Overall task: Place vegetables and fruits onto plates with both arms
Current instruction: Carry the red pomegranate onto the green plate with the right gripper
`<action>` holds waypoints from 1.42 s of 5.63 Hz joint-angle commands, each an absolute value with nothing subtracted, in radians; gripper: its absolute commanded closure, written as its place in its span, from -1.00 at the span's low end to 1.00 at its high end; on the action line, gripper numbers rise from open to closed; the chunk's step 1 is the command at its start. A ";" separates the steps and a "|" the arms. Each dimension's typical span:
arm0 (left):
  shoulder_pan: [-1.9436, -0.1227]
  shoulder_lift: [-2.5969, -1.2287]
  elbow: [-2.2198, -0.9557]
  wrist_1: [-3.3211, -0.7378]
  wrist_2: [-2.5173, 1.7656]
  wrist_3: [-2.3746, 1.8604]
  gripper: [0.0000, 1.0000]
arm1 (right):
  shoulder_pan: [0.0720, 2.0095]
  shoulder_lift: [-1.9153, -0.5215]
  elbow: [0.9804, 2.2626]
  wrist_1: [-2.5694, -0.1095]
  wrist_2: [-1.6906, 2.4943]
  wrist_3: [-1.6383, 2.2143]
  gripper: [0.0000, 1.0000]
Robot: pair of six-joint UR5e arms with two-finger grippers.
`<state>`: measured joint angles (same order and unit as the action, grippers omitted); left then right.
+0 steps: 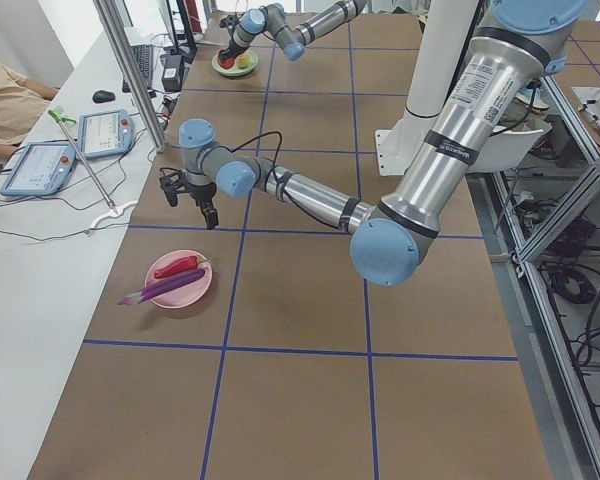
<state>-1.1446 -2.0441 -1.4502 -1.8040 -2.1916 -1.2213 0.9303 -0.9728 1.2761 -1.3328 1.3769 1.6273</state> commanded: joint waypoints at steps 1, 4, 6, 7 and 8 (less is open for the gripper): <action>-1.121 -2.042 -1.451 -1.805 -2.191 -1.229 -1.00 | 0.966 -0.983 1.152 -1.230 1.272 1.623 1.00; -1.097 -2.042 -1.447 -1.805 -2.189 -1.227 -1.00 | 0.916 -1.006 1.076 -1.230 1.102 1.654 1.00; -1.095 -2.045 -1.451 -1.805 -2.155 -1.221 -1.00 | 0.914 -0.999 1.042 -1.230 1.095 1.654 1.00; -1.095 -2.048 -1.451 -1.805 -2.157 -1.218 -1.00 | 0.914 -0.997 1.032 -1.230 1.092 1.654 -0.89; -1.097 -2.048 -1.457 -1.805 -2.157 -1.218 -1.00 | 0.914 -0.997 1.028 -1.230 1.077 1.651 -1.00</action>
<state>-1.0956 -2.0470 -1.4533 -1.8055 -2.1569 -1.2189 0.9144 -0.9978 1.0338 -1.2303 1.0883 1.6528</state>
